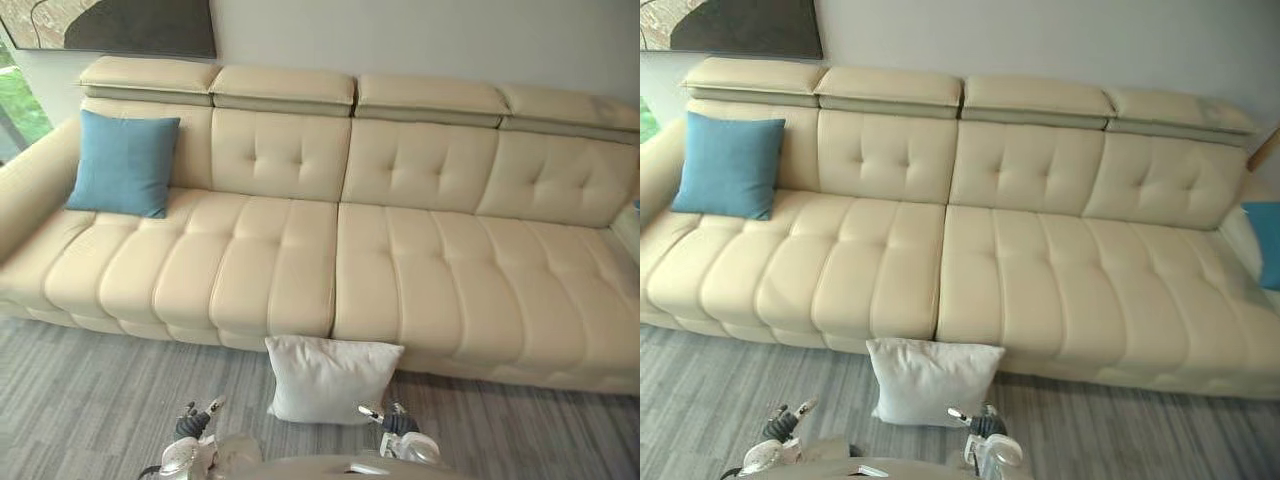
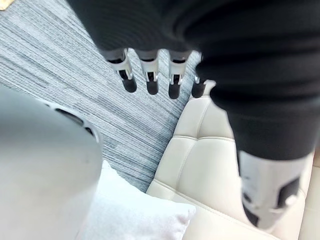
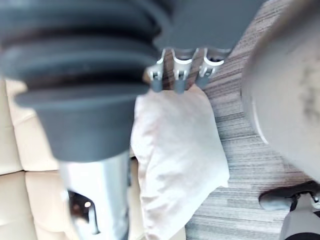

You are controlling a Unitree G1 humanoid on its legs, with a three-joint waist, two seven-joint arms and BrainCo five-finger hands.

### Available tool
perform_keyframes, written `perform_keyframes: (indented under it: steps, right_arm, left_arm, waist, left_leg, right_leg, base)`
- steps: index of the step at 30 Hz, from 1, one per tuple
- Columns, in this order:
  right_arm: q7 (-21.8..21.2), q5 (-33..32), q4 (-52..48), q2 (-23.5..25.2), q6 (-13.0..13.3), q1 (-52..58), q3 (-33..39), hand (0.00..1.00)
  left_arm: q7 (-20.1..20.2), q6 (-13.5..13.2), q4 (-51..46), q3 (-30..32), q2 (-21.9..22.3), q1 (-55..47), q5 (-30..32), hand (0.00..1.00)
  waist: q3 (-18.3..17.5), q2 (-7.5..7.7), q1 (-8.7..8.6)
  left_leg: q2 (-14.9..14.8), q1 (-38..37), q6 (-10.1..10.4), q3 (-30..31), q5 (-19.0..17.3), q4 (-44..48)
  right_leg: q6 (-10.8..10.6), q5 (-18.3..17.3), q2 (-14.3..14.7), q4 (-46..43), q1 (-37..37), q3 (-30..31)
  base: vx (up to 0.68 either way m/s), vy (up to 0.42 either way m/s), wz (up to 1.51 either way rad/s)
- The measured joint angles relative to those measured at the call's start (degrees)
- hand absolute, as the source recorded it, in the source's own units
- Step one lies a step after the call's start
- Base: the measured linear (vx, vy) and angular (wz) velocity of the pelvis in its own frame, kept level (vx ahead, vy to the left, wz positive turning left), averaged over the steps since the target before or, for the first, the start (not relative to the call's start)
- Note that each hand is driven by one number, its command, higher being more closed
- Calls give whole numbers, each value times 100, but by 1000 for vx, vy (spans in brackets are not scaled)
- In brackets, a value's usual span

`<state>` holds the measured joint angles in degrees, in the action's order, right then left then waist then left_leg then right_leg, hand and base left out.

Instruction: Pick up cushions and gather them together orderly.

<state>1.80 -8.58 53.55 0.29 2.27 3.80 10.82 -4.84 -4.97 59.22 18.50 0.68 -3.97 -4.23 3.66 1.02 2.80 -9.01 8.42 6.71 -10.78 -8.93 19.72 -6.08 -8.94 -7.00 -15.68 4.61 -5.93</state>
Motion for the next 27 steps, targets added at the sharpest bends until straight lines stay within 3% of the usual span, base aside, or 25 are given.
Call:
perform_keyframes:
  steps: [10, 15, 17, 20, 23, 27]
  right_arm:
    - [12, 4, 378, -110, 9, -71, 99, 0]
    - [188, 258, 160, -191, -7, -351, -345, 0]
    - [348, 455, -449, -284, 10, -697, -425, 0]
    - [629, 454, -970, -489, 8, -1203, -525, 0]
    - [885, 450, -1252, -665, 28, -1604, -559, 0]
    - [1142, 438, -1236, -771, 3, -2254, -375, 0]
  left_arm:
    - [7, -4, 153, -417, -208, 4, 11, 0]
    - [-97, 2, 117, -579, -254, 268, 11, 0]
    - [-302, -6, -229, -861, -243, 618, -22, 0]
    - [-541, -12, -513, -933, -248, 970, -193, 0]
    - [-734, -36, -850, -954, -346, 1317, -374, 0]
    - [-886, -59, -1093, -796, -509, 1816, -470, 0]
  waist:
    - [-24, 147, -12]
    - [393, 99, 0]
    - [768, -5, 0]
    - [1181, -44, 0]
    - [1427, -42, -10]
    - [1683, -88, -77]
  left_leg:
    - [160, -492, 15, -23, 294, -901]
    - [148, -365, 9, -15, 416, -916]
    - [35, 568, -55, -40, 274, -177]
    - [-85, 1379, -119, -99, 81, 564]
    - [-190, 2026, -130, -163, -125, 1172]
    - [-308, 2931, -147, -193, -132, 1674]
  right_leg:
    - [136, 128, 16, 532, -378, -41]
    - [168, 162, 15, 314, -143, -21]
    - [172, 146, 26, -257, 776, 127]
    - [106, 51, 45, -870, 1607, 337]
    - [122, -108, 47, -1493, 2366, 525]
    - [112, -77, 110, -1976, 3362, 734]
  base:
    - [107, -26, 2]
    - [-57, -2, -1]
    - [-277, 36, -18]
    - [-293, 61, -27]
    - [-306, 66, -20]
    - [-211, -2, -21]
